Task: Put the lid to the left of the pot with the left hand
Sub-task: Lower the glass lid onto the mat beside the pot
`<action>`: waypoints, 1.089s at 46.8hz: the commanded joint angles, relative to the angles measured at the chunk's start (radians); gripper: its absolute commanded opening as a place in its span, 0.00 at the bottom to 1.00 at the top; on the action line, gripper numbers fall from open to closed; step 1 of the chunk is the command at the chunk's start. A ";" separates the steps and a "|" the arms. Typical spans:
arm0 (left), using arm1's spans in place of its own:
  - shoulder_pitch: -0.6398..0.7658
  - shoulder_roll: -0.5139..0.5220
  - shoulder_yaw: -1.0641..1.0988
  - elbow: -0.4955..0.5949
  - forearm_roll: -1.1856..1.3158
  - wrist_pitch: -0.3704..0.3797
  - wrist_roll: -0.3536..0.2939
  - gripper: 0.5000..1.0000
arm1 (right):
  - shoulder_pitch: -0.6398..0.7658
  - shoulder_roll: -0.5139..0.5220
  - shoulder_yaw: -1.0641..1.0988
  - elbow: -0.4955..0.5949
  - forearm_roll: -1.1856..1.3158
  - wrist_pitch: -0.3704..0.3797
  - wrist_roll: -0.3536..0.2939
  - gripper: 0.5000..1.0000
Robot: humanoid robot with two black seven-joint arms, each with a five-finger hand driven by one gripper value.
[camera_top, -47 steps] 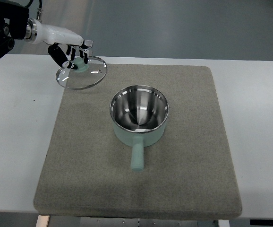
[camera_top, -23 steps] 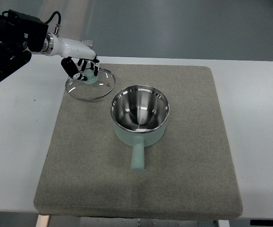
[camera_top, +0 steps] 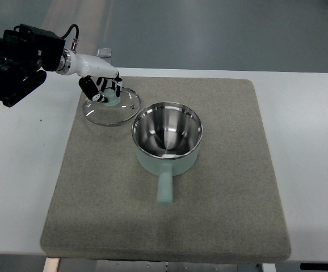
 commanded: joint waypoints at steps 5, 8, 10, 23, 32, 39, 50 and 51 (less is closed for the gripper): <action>0.006 0.000 -0.002 0.000 -0.002 0.000 0.000 0.00 | 0.000 0.000 -0.001 -0.001 0.000 0.000 0.000 0.84; 0.008 0.000 -0.002 0.000 -0.002 0.003 0.000 0.00 | 0.000 0.000 0.000 0.000 0.000 0.000 0.000 0.84; 0.008 -0.002 -0.002 0.002 -0.002 0.011 0.000 0.00 | 0.000 0.000 -0.001 0.000 0.000 0.000 0.000 0.84; 0.011 -0.006 -0.002 0.006 -0.002 0.068 0.000 0.00 | 0.000 0.000 0.000 0.000 0.000 0.000 0.000 0.84; 0.025 -0.009 -0.003 0.006 -0.007 0.071 0.000 0.00 | 0.000 0.000 0.000 0.000 0.000 0.000 0.000 0.84; 0.029 -0.009 -0.002 0.006 -0.007 0.144 0.000 0.25 | 0.000 0.000 0.000 0.000 0.000 0.000 0.000 0.85; 0.031 -0.009 0.000 0.005 -0.005 0.152 -0.002 0.61 | 0.000 0.000 0.000 0.000 0.000 0.000 0.000 0.84; 0.032 -0.009 0.000 0.005 -0.005 0.152 -0.002 0.61 | 0.000 0.000 0.000 0.000 0.000 0.000 0.000 0.84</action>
